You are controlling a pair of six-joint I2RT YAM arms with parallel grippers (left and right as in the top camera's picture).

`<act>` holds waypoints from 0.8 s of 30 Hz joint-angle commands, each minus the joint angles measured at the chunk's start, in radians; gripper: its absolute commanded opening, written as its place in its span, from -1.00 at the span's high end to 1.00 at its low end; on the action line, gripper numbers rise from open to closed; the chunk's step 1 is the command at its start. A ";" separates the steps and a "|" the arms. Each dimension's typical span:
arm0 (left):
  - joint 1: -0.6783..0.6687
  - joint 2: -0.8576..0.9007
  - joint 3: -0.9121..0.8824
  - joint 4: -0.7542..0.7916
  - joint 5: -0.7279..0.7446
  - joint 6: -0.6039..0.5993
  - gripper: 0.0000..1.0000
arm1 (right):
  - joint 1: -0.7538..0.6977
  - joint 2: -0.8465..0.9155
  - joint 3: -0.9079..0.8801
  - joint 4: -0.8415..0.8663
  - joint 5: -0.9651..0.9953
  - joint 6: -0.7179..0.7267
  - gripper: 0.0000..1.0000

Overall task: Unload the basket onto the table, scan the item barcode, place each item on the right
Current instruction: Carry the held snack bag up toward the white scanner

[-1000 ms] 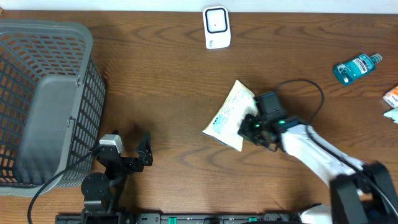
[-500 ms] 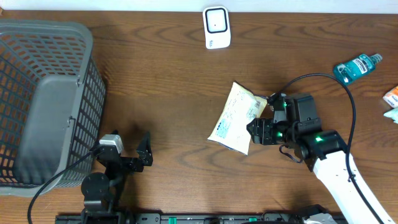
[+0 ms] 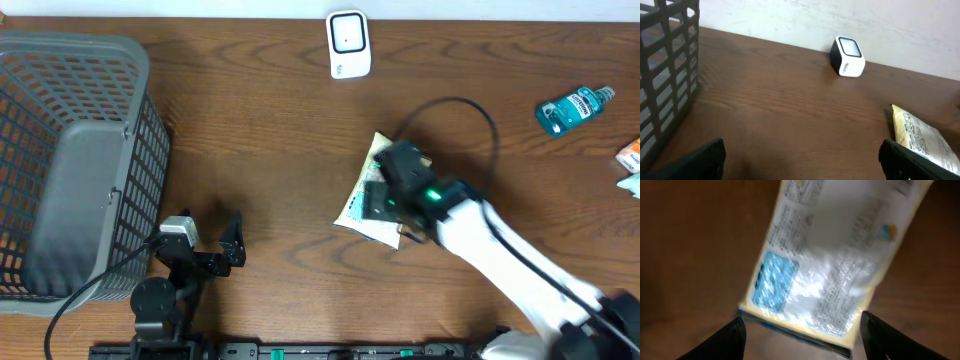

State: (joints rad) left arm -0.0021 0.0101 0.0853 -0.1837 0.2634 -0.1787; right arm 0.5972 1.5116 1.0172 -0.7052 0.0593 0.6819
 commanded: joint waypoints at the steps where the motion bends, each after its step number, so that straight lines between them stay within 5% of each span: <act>1: -0.002 -0.006 -0.021 -0.018 0.012 0.010 -0.96 | 0.035 0.142 0.113 -0.039 0.163 0.153 -0.44; 7: -0.002 -0.006 -0.021 -0.018 0.013 0.010 -0.96 | 0.063 0.356 0.252 -0.133 0.199 0.337 -0.63; 14: -0.002 -0.006 -0.021 -0.018 0.012 0.010 -0.96 | 0.088 0.414 0.266 -0.100 0.225 0.369 -0.69; 16: -0.002 -0.006 -0.021 -0.018 0.013 0.010 -0.96 | 0.093 0.423 0.265 -0.112 0.224 0.367 -0.43; 20: -0.002 -0.006 -0.021 -0.018 0.013 0.010 -0.96 | 0.095 0.441 0.261 -0.196 0.223 0.349 0.94; 24: -0.002 -0.006 -0.021 -0.018 0.013 0.010 -0.96 | 0.103 0.441 0.261 -0.249 0.219 0.255 0.98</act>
State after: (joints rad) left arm -0.0021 0.0101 0.0853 -0.1837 0.2634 -0.1787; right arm 0.6907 1.9259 1.2690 -0.9428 0.2565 1.0058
